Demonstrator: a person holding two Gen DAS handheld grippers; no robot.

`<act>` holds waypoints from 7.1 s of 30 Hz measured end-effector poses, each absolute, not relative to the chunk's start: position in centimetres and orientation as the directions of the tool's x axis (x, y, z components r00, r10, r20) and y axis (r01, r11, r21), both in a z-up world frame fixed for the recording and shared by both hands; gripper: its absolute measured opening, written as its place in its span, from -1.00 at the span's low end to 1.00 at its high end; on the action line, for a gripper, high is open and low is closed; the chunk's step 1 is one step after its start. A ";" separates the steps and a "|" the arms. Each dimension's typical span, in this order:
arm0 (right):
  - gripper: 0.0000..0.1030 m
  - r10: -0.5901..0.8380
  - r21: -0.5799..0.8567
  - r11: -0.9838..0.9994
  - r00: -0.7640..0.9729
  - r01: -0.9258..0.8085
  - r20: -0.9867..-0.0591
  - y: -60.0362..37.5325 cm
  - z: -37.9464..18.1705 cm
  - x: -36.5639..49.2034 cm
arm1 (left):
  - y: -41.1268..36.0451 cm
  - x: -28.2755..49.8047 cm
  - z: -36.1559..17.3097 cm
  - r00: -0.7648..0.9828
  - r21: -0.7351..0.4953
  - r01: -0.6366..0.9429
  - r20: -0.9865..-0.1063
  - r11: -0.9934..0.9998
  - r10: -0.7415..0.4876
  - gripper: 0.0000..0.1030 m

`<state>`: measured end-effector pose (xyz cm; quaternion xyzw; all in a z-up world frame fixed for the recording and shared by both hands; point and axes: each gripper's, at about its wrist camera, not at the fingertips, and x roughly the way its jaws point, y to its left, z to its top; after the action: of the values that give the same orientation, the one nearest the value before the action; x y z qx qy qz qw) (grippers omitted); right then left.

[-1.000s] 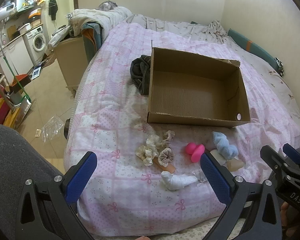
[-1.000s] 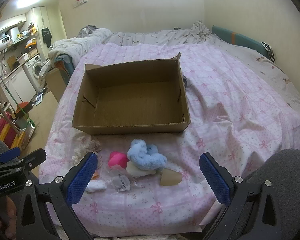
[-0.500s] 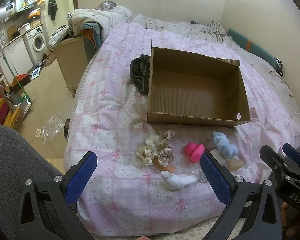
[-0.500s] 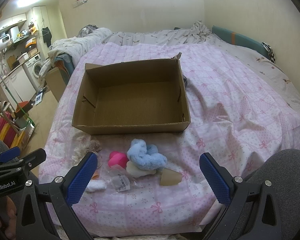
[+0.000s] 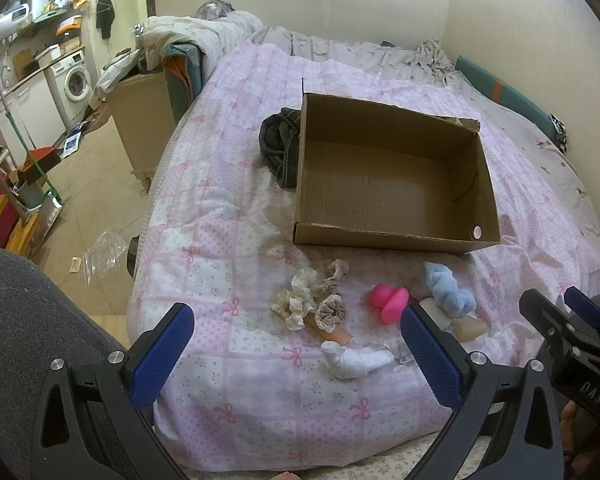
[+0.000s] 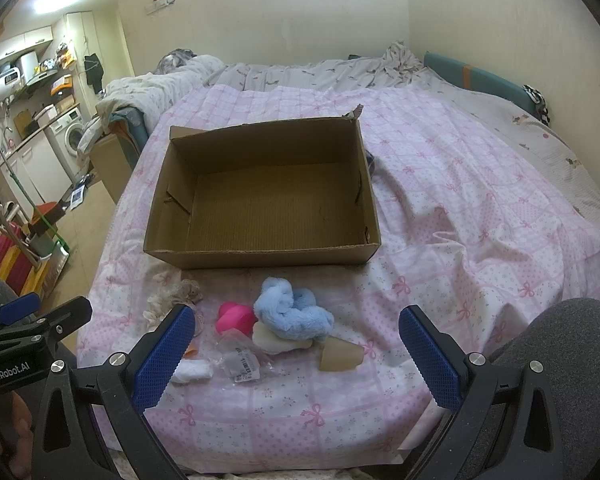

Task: Organize soft objects
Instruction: 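Lower the left tool and grasp the beige lace scrunchie, then carry the lace scrunchie with the left tool over the cardboard box, then open the left tool to drop the scrunchie into the box, then return the left tool and grasp the second lace scrunchie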

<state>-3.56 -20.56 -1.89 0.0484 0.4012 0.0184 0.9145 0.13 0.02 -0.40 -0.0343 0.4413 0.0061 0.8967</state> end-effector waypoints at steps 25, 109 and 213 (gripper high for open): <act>1.00 0.189 0.249 0.965 0.446 0.079 -0.875 -26.1 -3.1 4.1 | 4.5 11.8 -5.7 0.223 -0.160 -0.171 -0.967 0.972 -0.120 0.60; -0.86 0.416 0.391 0.908 0.444 -0.151 -0.794 -22.8 -3.5 3.7 | 2.4 8.9 -2.2 0.422 -0.139 -0.067 -0.901 0.988 -0.098 -0.66; 0.48 0.349 0.421 0.906 0.489 0.042 -0.799 -26.0 -6.1 14.2 | -3.6 15.7 -1.2 0.515 -0.080 0.048 -0.852 0.996 -0.094 0.28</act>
<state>14.16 -25.97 -6.14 0.1965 0.4971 0.0915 0.8402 15.72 -3.61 -1.23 -0.0231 0.4906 -0.0409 0.8701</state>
